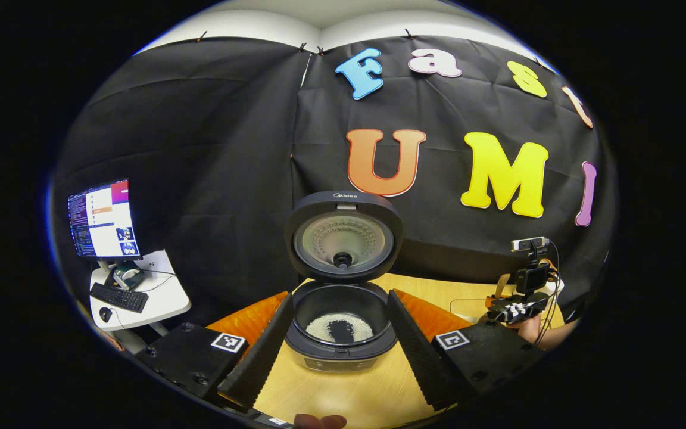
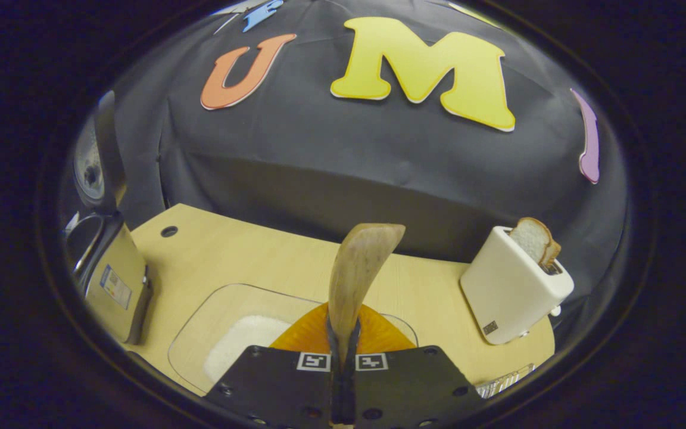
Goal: Close the left gripper, press the button to open the rice cooker; take a wooden spoon from the chopstick holder with the right hand, scoop a spoonful of rice and pour it into the rice cooker, then put the wooden spoon back into the chopstick holder.
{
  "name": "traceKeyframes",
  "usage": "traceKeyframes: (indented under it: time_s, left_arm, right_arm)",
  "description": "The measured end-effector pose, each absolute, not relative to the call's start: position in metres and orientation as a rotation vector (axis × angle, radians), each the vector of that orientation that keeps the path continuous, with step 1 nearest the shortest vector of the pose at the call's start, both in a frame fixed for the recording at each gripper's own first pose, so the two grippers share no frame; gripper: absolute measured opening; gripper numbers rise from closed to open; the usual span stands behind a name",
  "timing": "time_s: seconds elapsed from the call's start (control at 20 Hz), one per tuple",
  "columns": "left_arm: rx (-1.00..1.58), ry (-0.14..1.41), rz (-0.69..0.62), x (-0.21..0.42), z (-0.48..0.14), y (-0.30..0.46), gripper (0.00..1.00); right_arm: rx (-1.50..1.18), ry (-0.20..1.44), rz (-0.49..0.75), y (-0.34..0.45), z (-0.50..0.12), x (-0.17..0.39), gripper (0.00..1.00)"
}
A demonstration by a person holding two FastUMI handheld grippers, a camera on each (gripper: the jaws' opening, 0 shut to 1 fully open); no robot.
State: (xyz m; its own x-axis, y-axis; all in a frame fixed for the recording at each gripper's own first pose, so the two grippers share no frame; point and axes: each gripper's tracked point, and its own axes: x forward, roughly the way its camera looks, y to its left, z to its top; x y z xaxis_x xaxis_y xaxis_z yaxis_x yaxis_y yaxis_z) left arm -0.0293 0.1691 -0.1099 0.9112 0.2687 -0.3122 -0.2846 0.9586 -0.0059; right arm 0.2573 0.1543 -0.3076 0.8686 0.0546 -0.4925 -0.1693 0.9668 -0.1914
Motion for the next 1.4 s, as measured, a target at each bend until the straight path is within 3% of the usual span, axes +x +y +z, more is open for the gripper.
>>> traceKeyframes:
  time_s: [0.85, 1.4]
  left_arm:
    - [-0.081, 0.33, 0.302, -0.041, -0.116, 0.183, 1.0]
    - [-0.027, 0.347, 0.27, -0.037, -0.107, 0.166, 1.0]
  right_arm:
    - [0.284, 0.694, 0.141, 0.211, -0.32, 0.244, 0.0]
    - [0.567, 0.705, 0.255, 0.218, -0.313, 0.245, 0.0]
